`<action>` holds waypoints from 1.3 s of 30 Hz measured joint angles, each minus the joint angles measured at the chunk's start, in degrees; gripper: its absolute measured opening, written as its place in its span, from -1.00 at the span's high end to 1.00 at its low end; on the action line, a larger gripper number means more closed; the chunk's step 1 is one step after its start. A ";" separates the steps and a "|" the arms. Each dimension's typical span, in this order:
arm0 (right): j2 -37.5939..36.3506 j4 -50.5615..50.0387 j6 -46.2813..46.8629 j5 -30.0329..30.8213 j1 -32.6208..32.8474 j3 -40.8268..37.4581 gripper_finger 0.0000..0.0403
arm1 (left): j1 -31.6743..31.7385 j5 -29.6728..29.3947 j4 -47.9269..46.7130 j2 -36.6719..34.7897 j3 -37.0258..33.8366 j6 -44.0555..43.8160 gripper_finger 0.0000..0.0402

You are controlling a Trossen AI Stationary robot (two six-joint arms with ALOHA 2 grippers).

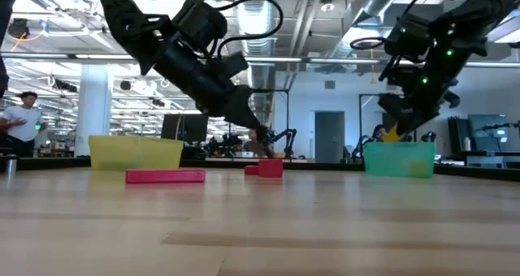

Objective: Sort & place blocks by color
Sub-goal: Put the yellow rectangle block into the light blue bin, then put the top red rectangle game block into the white transparent bin

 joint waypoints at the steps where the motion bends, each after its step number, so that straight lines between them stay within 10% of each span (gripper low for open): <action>1: 0.01 0.07 -0.01 -0.76 -0.85 -0.06 0.61 | 0.57 0.35 0.01 0.00 0.11 -0.98 0.01; 17: -4.41 5.05 3.11 -9.49 8.20 -0.06 -0.17 | 5.52 14.55 -2.37 0.00 0.15 19.02 0.01; 28: -4.42 12.40 8.42 -4.50 25.36 -0.06 -0.18 | 15.95 22.28 -4.39 0.00 0.99 -9.90 -0.01; 39: -4.40 12.74 10.59 -0.41 27.70 -0.06 -0.19 | 6.93 -1.48 -21.50 0.00 10.83 -25.09 -0.04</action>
